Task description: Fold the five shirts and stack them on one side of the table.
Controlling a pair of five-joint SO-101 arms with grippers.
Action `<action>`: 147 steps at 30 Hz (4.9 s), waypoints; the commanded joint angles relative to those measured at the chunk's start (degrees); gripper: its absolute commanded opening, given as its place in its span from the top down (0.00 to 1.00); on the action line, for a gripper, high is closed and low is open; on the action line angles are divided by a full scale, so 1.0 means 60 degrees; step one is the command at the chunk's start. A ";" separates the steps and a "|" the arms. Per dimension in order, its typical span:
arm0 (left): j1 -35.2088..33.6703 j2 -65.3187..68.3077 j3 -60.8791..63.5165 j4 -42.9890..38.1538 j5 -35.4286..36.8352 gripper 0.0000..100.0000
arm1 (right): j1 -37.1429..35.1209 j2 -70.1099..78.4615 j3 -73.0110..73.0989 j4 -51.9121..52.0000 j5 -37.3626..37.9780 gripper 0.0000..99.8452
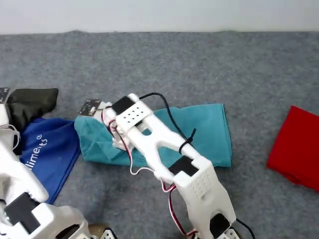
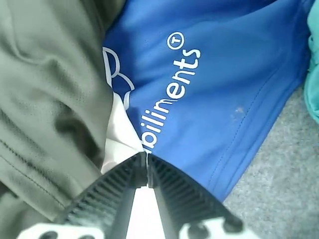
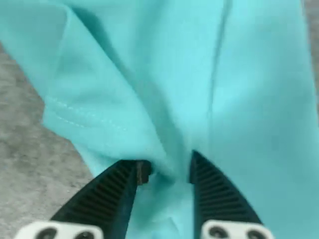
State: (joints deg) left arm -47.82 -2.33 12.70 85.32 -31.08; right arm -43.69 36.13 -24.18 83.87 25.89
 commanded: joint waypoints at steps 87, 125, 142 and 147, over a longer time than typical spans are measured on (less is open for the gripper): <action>-0.1245 -0.3912 0.1341 0.1304 -0.0293 0.98 | 0.7231 -0.3846 0.3868 -0.1004 -0.2725 0.77; -0.1216 -0.3927 0.1282 0.1363 -0.0293 0.98 | 1.0557 -0.3802 0.4527 -0.1707 0.1524 0.99; -0.1055 -0.3971 0.1297 0.1216 -0.0293 0.98 | 1.0088 -0.3949 0.0938 0.3070 0.3971 0.99; -0.0527 -0.3985 0.1297 0.1231 -0.0249 0.98 | 0.8755 -0.5590 0.1714 0.3143 0.3604 0.99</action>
State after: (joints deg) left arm -52.84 -24.66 20.97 93.14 -32.57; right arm 13.27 10.64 -15.12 100.31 48.75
